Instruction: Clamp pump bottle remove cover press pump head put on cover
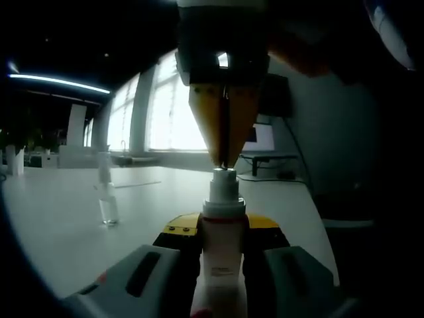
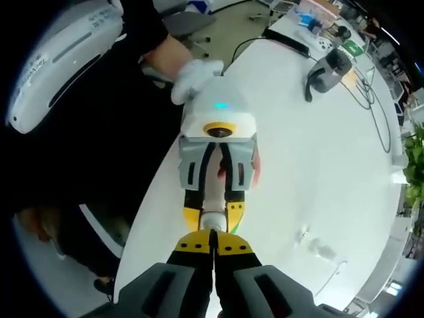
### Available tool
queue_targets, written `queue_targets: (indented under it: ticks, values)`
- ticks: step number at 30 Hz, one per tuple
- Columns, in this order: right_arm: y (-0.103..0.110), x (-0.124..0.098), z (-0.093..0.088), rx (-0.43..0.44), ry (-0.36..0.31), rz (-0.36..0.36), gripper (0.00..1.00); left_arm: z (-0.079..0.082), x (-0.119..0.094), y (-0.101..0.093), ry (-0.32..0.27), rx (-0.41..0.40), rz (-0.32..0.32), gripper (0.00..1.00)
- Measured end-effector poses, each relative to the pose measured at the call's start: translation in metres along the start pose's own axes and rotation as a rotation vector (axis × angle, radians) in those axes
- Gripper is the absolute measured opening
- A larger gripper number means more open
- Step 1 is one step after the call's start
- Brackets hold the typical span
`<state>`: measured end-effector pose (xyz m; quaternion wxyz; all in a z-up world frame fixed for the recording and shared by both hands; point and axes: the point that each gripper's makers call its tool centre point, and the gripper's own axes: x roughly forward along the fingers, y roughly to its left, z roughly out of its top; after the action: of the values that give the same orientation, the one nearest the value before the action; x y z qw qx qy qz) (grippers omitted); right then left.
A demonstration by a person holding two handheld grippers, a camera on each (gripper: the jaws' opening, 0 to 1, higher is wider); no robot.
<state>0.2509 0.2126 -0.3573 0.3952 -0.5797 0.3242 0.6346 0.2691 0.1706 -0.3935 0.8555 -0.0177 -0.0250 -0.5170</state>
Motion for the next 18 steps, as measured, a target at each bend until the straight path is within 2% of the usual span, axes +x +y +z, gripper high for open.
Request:
queue_targets:
  ticks: [4,18]
  values:
    - [0.0007,-0.0027,0.0005,0.009,-0.017,-0.001,0.00,0.0000,0.0000,0.0000,0.000,0.001,0.001,0.14]
    - [0.0010,-0.0021,0.0007,-0.011,-0.012,-0.012,0.00,0.0000,0.0000,-0.0001,0.000,-0.001,0.002,0.14]
